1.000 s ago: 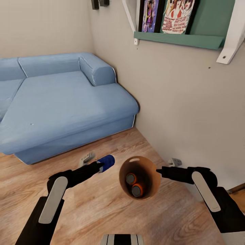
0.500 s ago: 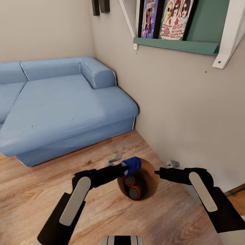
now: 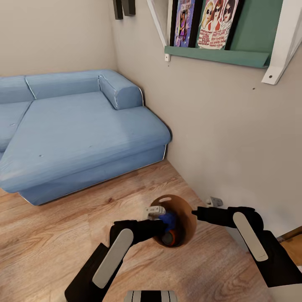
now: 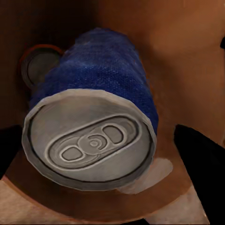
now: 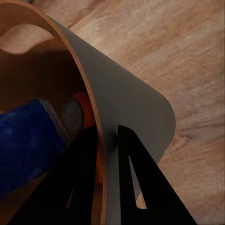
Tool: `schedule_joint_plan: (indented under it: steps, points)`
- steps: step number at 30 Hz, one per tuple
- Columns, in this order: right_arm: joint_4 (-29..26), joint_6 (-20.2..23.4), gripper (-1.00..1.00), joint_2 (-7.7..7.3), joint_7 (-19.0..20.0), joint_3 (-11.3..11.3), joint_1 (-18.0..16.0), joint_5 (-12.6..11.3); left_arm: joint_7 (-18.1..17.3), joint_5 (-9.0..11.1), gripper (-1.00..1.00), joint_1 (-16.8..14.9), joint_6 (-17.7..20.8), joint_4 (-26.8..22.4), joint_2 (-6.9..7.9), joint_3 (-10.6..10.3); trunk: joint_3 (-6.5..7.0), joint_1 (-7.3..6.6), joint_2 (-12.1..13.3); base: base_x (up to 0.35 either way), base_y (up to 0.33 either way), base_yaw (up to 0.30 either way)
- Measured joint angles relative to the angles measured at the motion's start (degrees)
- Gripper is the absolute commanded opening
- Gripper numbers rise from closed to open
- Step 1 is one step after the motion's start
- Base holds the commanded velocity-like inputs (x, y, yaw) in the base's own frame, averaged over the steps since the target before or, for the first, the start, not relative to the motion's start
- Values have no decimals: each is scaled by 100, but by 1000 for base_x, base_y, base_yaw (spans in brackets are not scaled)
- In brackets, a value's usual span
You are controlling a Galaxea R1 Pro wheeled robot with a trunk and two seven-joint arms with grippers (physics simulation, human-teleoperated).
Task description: Put the three can of soda from the living room inside the tash can in the kitchen.
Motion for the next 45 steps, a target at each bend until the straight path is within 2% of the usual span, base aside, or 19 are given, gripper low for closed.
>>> schedule_joint_plan:
  steps: [1, 4, 8, 12, 14, 16, 17, 18, 19, 21, 23, 24, 26, 29, 32, 35, 40, 42, 45]
  points:
    - [-10, 0, -100, -1, -4, 5, 6, 39, 0, -2, 100, -45, -15, 104, -29, -115, 0, 0, 0, 0, 0, 0]
    - [-16, 0, -100, 0, 1, 12, 11, 19, 0, -3, 100, -85, -24, 154, -43, -202, 0, 0, 0, 0, 0, 0]
    - [-17, 0, -100, 7, 3, 17, 13, -85, -6, 3, 100, -102, -51, 87, -25, -240, 0, 0, 0, 0, 0, 0]
    - [13, 0, -100, 7, 2, 10, 3, -9, -3, -3, 100, -87, -106, -128, 12, -210, 0, 0, 0, 0, 0, 0]
    - [28, 0, -100, 7, -2, -7, -2, 14, -13, -15, 100, -6, -120, -389, 111, -48, 0, 0, 0, 0, 0, 0]
    - [98, 0, -100, 7, -1, -23, -6, -44, -21, -12, 100, 132, -158, -527, 254, 326, 0, 0, 0, 0, 0, 0]
    - [162, 0, -100, 8, -3, -32, -13, -88, -33, -22, 100, 251, -249, -578, 318, 636, 0, 0, 0, 0, 0, 0]
    - [254, 0, -100, 8, 3, -44, -33, -119, -121, -26, 100, 474, -430, -622, 385, 1130, -1, 0, 0, 0, 0, 0]
    - [312, 0, -100, 8, 1, -53, -45, -111, -271, -4, 100, 610, -531, -641, 428, 1431, 0, 0, 0, 0, 0, 0]
    - [398, 0, -100, 7, -9, -62, -55, -40, -549, 2, 100, 742, -639, -656, 535, 1742, 0, 0, 0, 0, 0, 0]
    - [522, 0, -100, 7, -10, -112, -65, -8, -773, -5, 100, 885, -691, -666, 761, 2105, 0, 0, 0, 0, 0, 0]
    - [560, 0, -100, 9, -9, -145, -67, 8, -808, 8, 100, 936, -695, -667, 823, 2214, 0, 0, 0, 0, 0, 0]
    - [729, 0, -100, 13, -14, -373, -83, -92, -877, 15, 100, 1165, -687, -668, 972, 2671, 0, 0, 0, 0, 0, 0]
    - [893, -8, -100, 18, -105, -721, -152, -86, -899, 35, 100, 1453, -670, -649, 1033, 3167, 1, 0, 0, 0, 0, 0]
    - [952, 0, -100, 43, -242, -903, -181, 73, -909, 49, 100, 1671, -667, -623, 1022, 3430, 0, 0, 0, 0, 0, 0]
    - [953, 0, -100, 221, -340, -1025, -182, 174, -917, 63, 100, 1761, -671, -587, 995, 3521, 0, 0, 0, 0, 0, 0]
    - [956, -6, -100, 388, -451, -1056, -180, -375, -930, -5, 100, 1880, -772, -359, 1019, 3526, 0, 0, 0, 0, 0, 0]
    - [967, 0, -100, 403, -622, -1060, -182, -262, -931, -19, 100, 1928, -870, -189, 1045, 3526, 0, 0, 0, 0, 3, 0]
    - [980, 0, -100, 407, -823, -1093, -187, 229, -927, -19, 100, 1963, -973, -60, 1066, 3527, 0, 0, 0, 0, 112, 0]
